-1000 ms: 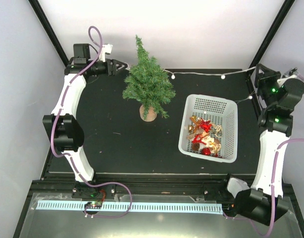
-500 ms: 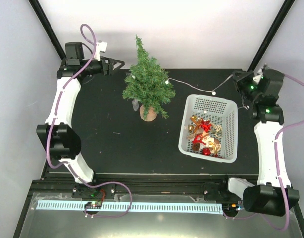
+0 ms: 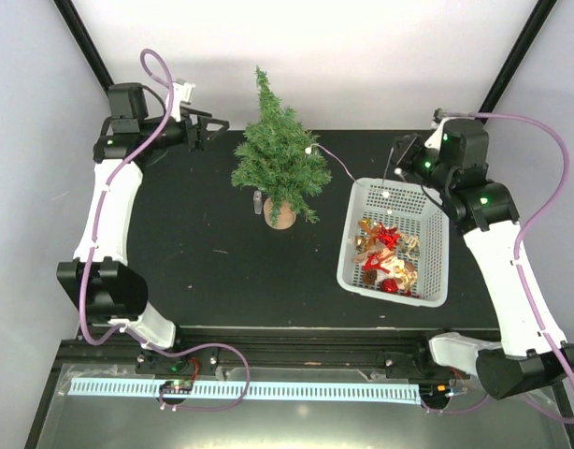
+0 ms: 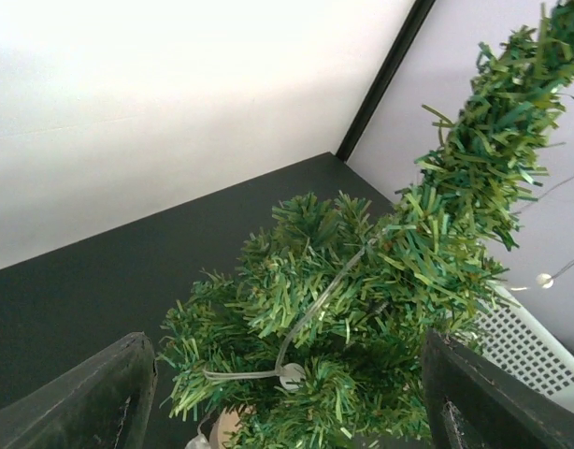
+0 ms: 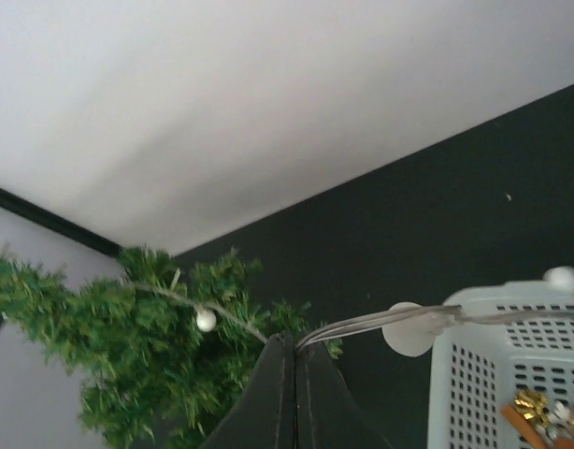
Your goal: Decorate the small christmas tree
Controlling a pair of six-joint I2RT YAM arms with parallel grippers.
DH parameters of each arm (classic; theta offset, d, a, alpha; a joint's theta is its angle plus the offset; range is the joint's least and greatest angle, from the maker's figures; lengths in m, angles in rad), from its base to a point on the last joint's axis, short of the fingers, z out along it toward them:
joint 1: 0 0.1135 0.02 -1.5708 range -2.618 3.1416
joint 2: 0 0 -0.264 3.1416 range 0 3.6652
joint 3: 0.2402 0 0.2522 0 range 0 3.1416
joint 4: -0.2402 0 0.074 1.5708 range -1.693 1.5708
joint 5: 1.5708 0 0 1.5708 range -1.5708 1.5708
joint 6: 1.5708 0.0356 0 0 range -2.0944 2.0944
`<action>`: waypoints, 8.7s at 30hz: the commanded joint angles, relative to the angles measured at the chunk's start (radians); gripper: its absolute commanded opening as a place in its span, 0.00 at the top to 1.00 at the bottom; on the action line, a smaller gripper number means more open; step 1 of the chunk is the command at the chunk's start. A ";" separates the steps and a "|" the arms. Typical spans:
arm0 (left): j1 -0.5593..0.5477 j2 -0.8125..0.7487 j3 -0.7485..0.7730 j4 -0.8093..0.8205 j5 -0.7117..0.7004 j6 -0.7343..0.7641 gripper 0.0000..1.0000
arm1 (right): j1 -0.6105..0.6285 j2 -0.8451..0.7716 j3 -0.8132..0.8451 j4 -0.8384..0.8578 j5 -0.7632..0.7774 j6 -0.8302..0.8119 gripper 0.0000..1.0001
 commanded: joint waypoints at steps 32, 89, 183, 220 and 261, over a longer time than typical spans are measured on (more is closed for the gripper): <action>-0.496 -0.166 0.029 -0.204 0.120 0.387 0.26 | 0.627 0.067 0.302 -0.237 0.281 -0.203 0.99; -0.572 -0.120 0.204 -0.579 0.066 0.496 0.98 | 0.668 -0.055 0.123 -0.164 0.229 -0.161 0.41; -0.461 -0.183 0.287 -0.597 0.082 0.493 0.99 | 0.518 0.196 -0.398 -0.126 0.557 -0.184 0.51; -0.409 -0.240 0.202 -0.600 0.095 0.524 0.98 | 0.431 -0.057 -0.264 -0.247 0.626 -0.168 0.99; -0.165 -0.389 -0.124 -0.463 0.146 0.474 0.98 | 0.431 0.204 0.810 -0.453 0.811 -0.460 0.99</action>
